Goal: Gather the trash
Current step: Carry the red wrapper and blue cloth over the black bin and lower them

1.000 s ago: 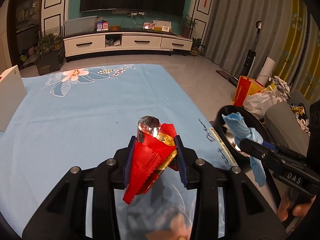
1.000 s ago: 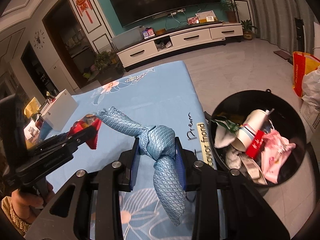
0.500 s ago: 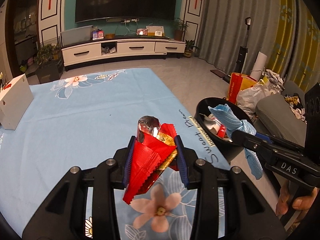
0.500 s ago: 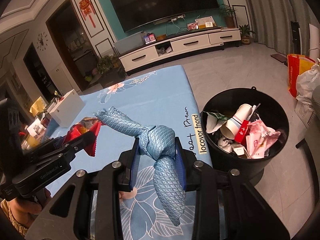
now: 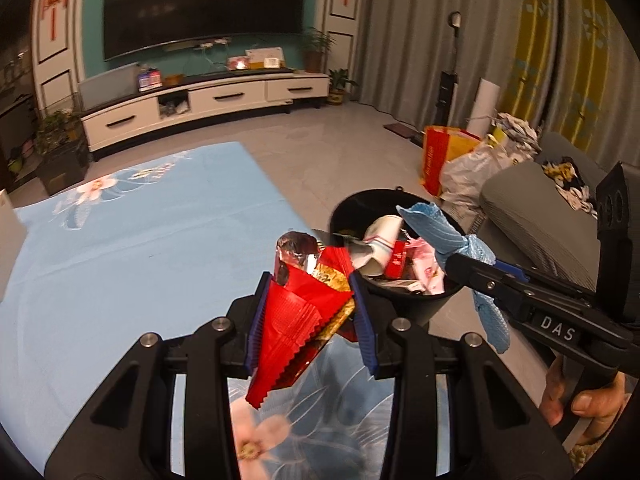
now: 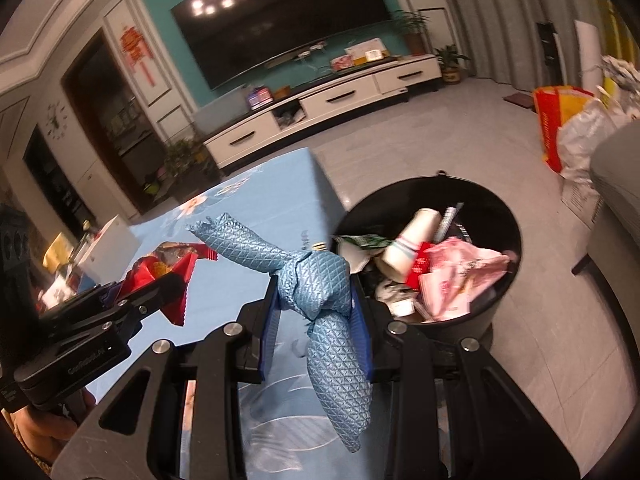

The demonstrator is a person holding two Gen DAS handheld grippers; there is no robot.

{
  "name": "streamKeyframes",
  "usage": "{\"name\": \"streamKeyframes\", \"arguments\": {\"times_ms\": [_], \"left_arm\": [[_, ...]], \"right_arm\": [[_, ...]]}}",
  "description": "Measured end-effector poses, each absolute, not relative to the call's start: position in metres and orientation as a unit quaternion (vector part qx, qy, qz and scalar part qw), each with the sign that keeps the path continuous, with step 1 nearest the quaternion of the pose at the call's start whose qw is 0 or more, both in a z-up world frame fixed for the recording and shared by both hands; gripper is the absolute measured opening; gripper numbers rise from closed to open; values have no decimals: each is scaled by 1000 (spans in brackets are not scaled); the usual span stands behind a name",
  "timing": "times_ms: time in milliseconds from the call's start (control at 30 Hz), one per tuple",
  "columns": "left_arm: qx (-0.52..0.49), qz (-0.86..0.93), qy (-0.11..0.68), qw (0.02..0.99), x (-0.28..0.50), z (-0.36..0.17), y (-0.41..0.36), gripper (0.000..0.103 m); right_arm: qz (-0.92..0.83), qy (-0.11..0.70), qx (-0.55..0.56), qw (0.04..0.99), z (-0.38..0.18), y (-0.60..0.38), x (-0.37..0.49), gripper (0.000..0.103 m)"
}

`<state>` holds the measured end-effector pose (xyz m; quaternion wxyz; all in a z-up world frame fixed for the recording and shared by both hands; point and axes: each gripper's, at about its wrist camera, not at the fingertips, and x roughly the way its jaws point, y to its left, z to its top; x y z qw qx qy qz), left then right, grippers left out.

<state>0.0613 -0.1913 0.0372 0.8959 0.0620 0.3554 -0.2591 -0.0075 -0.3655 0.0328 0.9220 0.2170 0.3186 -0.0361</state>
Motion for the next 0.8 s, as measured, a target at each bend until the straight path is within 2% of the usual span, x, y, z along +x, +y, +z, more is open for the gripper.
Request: {"name": "streamKeyframes", "arguments": {"times_ms": [400, 800], "left_arm": [[85, -313, 373, 869, 96, 15, -265, 39], [116, -323, 391, 854, 127, -14, -317, 41]], "right_arm": [[-84, 314, 273, 905, 10, -429, 3, 33], [-117, 351, 279, 886, -18, -463, 38, 34]]}}
